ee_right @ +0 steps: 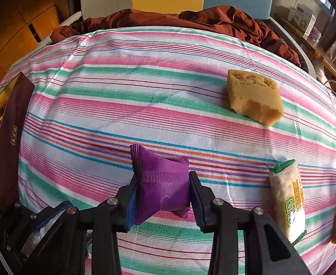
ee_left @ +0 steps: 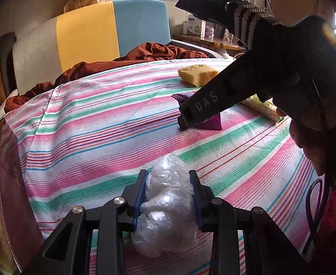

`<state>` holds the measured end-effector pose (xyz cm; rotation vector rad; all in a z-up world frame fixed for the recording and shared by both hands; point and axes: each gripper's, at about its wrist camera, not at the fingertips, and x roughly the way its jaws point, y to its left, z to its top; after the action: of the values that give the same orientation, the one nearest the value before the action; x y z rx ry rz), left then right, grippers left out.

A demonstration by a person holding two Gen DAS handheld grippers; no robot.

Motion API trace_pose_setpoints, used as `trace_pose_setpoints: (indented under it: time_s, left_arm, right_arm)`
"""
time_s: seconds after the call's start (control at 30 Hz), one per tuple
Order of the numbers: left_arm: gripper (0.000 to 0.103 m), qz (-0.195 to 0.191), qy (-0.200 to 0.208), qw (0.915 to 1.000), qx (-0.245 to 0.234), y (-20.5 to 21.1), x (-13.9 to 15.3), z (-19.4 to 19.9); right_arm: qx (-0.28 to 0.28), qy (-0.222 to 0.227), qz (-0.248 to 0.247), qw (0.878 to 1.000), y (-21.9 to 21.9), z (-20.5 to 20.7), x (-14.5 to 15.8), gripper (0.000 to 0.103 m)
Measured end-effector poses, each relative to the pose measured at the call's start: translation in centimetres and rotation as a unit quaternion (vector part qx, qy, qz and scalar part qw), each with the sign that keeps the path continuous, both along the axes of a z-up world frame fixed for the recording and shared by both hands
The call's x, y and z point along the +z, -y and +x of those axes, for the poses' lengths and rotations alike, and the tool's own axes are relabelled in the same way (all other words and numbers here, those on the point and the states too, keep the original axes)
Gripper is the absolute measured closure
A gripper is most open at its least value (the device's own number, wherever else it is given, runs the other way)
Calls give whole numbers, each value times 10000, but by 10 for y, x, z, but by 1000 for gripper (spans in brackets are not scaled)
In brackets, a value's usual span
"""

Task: Organize objects
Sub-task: 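Carry the plastic bag into the gold tray and open the left gripper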

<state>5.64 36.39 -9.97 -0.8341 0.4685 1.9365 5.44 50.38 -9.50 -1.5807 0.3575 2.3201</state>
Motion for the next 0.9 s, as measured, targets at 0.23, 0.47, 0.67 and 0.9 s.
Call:
trace_pose_setpoints:
  time_s: [0.23,0.47,0.67,0.9]
  left_arm:
    - [69,-160,-131,9998,10,-1,2,4]
    - [69,-263,-169,9994,120,7,7,11]
    - [69,-113,-235,9996,134,17,25,20]
    - [69,186,-371,9988,257,36,61,24]
  right_arm:
    - [11,-22,14,10000,1,-2,-2,64]
    - [34,-33,51,10000,5,0,-2,63]
    - [47,-49,74,9999,7,0,-3,63]
    - [67,-68,108,9999,11,2,-2,63]
